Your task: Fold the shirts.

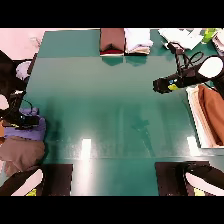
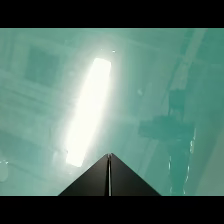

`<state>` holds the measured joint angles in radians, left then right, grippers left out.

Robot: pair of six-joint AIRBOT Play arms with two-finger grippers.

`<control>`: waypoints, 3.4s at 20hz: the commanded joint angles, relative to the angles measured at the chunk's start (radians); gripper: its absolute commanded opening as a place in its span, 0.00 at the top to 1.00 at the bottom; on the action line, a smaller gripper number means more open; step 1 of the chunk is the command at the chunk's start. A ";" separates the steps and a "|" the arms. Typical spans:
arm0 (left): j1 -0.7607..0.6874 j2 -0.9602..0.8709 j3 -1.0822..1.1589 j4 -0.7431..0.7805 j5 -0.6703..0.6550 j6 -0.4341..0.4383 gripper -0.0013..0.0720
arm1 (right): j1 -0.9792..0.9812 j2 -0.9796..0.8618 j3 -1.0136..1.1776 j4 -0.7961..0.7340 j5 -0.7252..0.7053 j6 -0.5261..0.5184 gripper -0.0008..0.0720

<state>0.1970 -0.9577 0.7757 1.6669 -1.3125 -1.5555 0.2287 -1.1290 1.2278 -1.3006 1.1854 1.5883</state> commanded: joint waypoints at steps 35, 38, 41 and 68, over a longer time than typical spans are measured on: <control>-0.599 -0.599 0.955 -0.130 -0.004 -0.043 0.24 | -0.135 0.031 0.557 -0.002 0.102 0.000 0.96; -0.542 -0.610 0.827 -0.138 0.050 -0.043 0.24 | -0.134 -0.014 0.557 -0.001 0.156 0.000 0.96; -0.537 -0.681 0.751 -0.214 0.080 -0.041 0.24 | -0.118 -0.060 0.557 -0.003 0.181 0.000 0.96; -0.526 -0.778 0.896 -0.309 0.077 0.039 0.94 | -0.003 -0.160 -0.256 0.141 -0.006 0.075 0.38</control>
<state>-0.3290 -1.7378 1.6650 1.3571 -1.2266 -1.5208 0.1764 -1.2377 1.0744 -1.2335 1.2743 1.6405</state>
